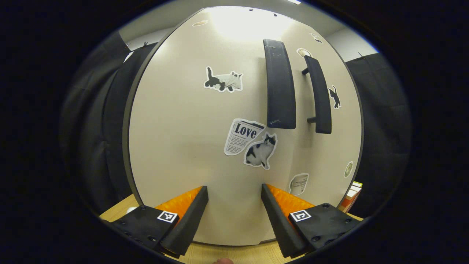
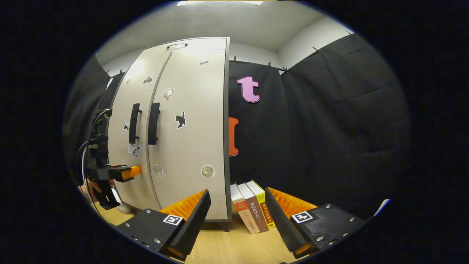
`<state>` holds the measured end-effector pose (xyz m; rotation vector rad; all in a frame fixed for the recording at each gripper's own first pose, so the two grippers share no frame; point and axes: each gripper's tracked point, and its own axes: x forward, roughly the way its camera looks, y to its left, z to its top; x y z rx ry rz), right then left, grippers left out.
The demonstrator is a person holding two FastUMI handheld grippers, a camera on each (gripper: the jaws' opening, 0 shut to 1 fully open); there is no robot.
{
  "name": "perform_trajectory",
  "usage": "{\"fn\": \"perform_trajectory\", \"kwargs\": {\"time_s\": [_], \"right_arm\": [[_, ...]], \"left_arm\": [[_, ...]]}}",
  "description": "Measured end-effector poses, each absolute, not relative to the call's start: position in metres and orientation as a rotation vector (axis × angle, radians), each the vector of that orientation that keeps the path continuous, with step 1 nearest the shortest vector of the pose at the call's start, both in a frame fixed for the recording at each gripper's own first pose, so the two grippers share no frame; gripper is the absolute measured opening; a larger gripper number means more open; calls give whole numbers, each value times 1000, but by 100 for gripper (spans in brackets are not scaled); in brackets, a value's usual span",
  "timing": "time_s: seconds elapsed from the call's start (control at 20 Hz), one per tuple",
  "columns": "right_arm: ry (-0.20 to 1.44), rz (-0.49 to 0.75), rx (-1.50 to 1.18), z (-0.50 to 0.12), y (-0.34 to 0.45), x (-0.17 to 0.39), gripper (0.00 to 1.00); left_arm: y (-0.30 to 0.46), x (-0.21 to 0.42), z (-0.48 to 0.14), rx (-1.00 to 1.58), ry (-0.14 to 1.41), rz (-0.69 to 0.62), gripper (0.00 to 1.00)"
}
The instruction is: Grab one shoe with the right hand and put it into the shoe cabinet, grab the other shoe with the left hand and put it into the shoe cabinet; then close the right door with the right hand and the left door with the left hand.
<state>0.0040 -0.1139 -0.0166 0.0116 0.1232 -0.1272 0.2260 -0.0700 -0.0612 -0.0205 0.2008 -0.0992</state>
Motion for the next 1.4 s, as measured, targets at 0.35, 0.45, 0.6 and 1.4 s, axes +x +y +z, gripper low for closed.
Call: {"fn": "perform_trajectory", "kwargs": {"time_s": [0.35, 0.45, 0.6, 1.4], "right_arm": [[113, -113, 21, -11, -110, 3, 92], [109, -98, 35, -12, -105, 3, 92], [115, -70, 41, -16, -93, 4, 92], [165, 61, 74, -42, -44, -20, 92]], "left_arm": [[-64, 211, -52, -28, 204, -85, 95], [-58, 193, -41, -42, 204, -82, 95], [-47, 157, -26, -57, 201, -74, 97], [-29, 15, -44, -14, 232, -43, 97]]}}
